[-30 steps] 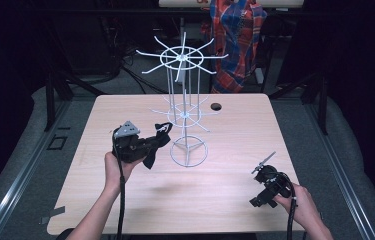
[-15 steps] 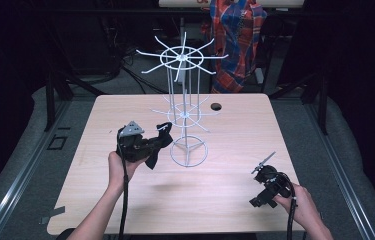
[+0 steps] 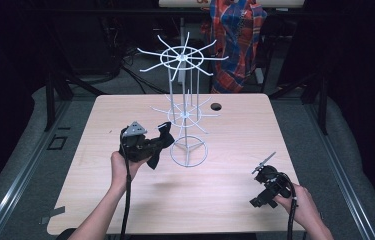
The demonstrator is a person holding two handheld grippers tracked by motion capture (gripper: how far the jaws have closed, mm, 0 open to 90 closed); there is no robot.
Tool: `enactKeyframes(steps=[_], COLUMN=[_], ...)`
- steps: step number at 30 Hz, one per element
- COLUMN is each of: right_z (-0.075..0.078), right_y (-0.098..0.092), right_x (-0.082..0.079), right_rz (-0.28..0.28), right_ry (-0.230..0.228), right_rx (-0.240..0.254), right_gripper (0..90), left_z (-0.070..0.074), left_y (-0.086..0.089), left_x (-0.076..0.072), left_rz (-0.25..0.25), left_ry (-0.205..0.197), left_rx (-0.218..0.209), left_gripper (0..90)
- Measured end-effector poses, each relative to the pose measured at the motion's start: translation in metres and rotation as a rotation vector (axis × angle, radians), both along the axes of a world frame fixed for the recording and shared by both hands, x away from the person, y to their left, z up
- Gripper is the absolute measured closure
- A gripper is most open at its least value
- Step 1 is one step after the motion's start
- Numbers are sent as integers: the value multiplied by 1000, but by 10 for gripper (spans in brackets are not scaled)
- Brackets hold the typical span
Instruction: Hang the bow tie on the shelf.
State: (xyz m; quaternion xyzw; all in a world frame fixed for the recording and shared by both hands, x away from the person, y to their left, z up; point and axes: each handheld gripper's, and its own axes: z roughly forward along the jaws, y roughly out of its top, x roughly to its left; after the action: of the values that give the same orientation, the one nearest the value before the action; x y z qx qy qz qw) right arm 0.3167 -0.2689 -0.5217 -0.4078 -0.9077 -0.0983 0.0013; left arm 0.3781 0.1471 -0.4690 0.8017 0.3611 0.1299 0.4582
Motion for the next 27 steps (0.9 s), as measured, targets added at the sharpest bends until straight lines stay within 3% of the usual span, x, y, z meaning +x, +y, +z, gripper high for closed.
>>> enactKeyframes(steps=[27], right_z=[0], right_y=[-1], right_x=[0], right_rz=[-2], right_ry=[-2], right_rx=[13], right_gripper=[128], left_z=[-5], left_y=[1], left_x=[3], left_rz=[4], left_ry=[13], left_rx=[-6], left_gripper=[771])
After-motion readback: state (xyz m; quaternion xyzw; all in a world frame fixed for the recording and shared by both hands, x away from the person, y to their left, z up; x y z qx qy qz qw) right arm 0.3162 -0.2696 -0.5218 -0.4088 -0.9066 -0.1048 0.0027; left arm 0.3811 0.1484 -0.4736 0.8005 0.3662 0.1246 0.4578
